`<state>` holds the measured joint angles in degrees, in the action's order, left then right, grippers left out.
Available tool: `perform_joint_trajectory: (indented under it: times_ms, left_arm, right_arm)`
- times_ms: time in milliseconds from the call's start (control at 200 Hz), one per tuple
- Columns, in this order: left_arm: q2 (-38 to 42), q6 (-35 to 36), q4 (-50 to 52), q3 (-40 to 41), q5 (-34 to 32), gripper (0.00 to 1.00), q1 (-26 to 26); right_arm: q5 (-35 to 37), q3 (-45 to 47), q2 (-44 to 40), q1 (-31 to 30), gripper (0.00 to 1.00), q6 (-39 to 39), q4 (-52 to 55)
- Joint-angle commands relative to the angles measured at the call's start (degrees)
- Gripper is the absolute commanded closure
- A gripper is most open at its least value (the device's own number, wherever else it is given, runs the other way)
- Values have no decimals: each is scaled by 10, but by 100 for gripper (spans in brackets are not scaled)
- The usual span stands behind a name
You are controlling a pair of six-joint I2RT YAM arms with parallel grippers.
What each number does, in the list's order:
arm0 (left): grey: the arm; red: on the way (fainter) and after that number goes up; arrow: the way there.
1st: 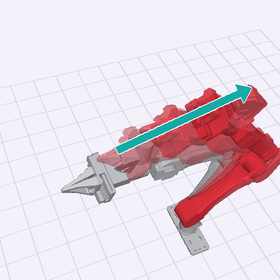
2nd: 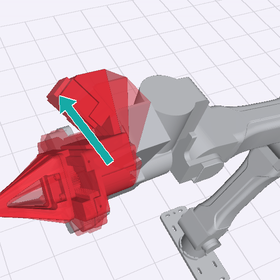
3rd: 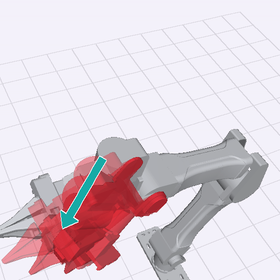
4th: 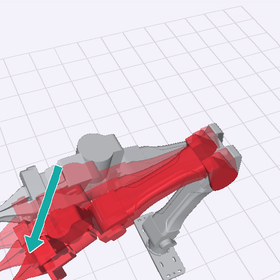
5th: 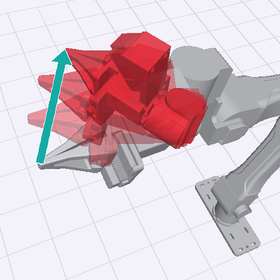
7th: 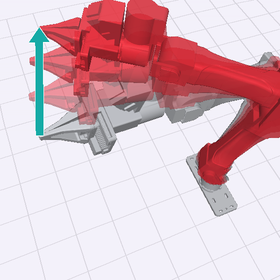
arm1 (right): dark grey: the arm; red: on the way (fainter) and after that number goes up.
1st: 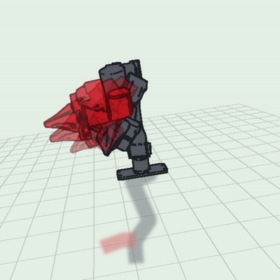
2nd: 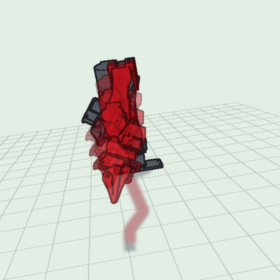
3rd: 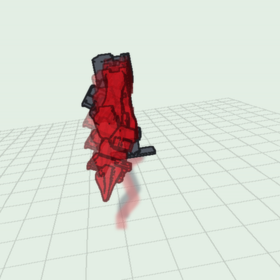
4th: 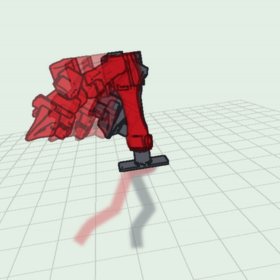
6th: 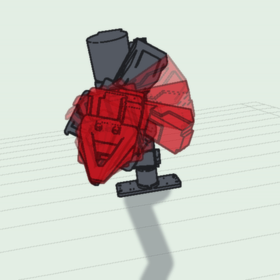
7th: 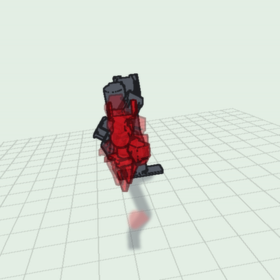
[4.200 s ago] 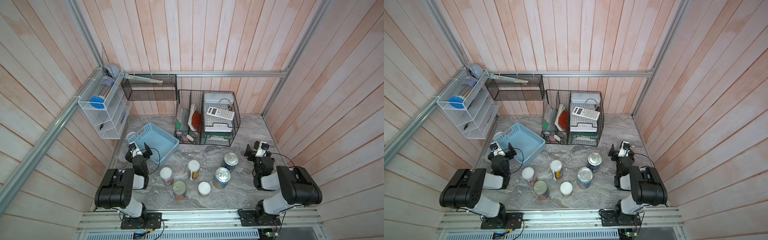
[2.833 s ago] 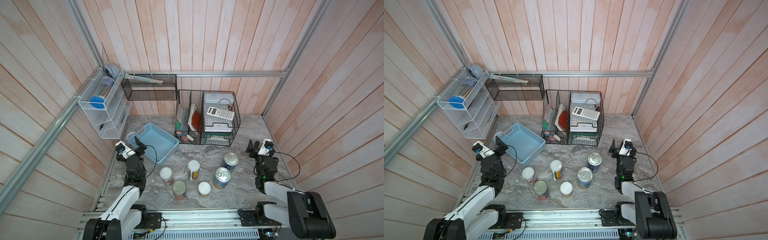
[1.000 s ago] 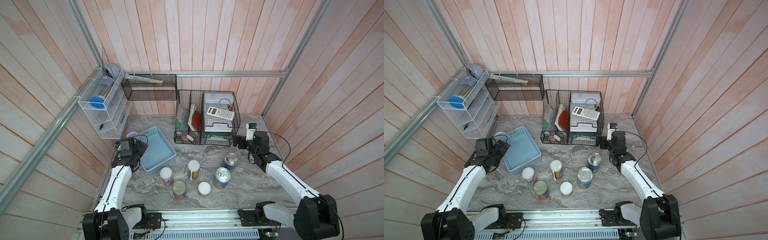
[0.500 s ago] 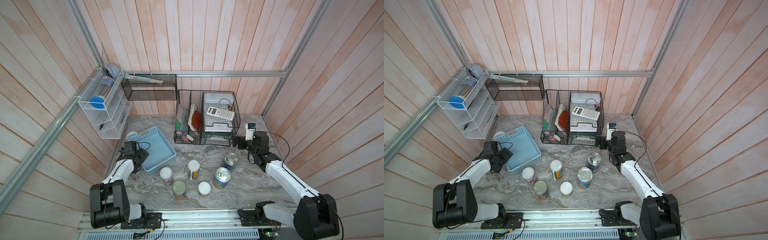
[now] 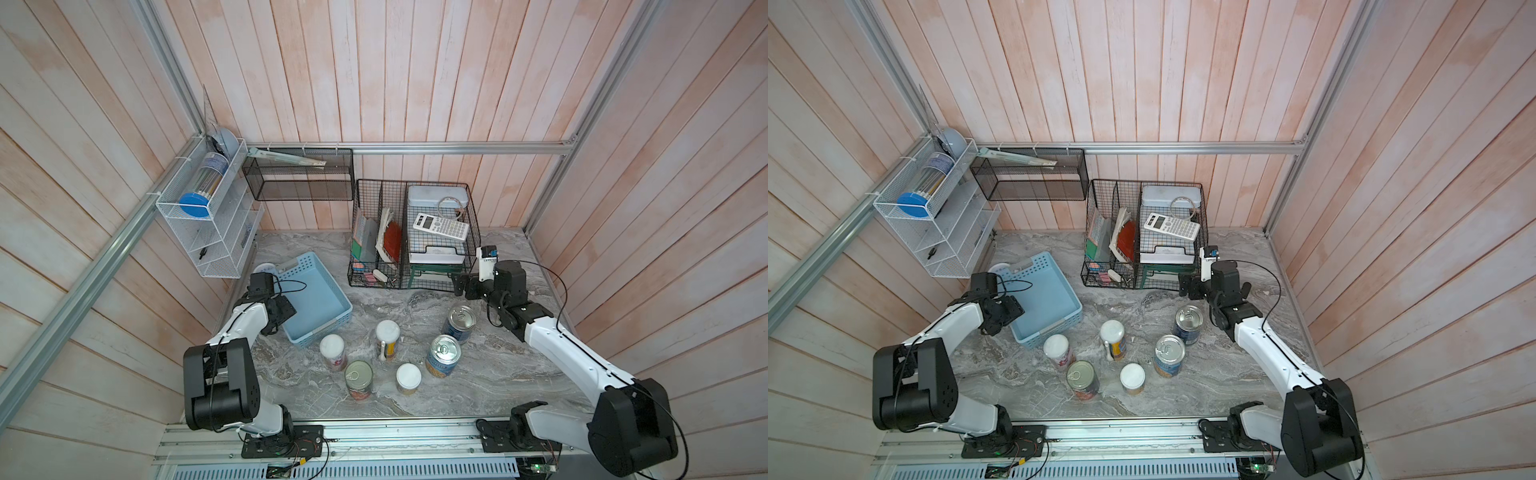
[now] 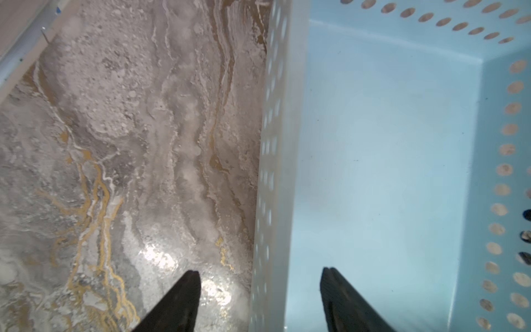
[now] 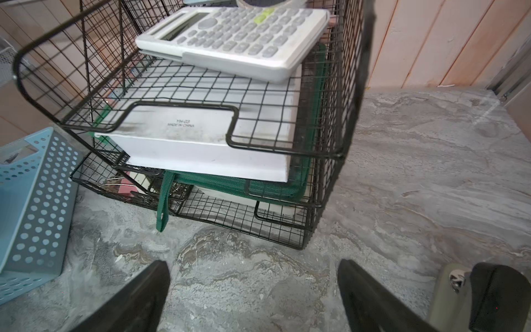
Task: Put the canned food in the basket
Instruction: Adjust the basket at the center of the board.
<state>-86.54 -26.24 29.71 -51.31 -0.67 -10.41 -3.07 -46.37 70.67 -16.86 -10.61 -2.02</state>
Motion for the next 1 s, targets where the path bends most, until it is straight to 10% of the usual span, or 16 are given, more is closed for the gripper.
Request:
perform_joint_trajectory:
  times_ms: [0,995]
  left_arm:
    - [-22,57,39,-27,-19,33,9]
    - [-24,171,94,-40,-120,85,120]
  right_arm:
    - [5,-25,13,-23,2,8,20]
    - [-100,-248,157,-305,2,104,302]
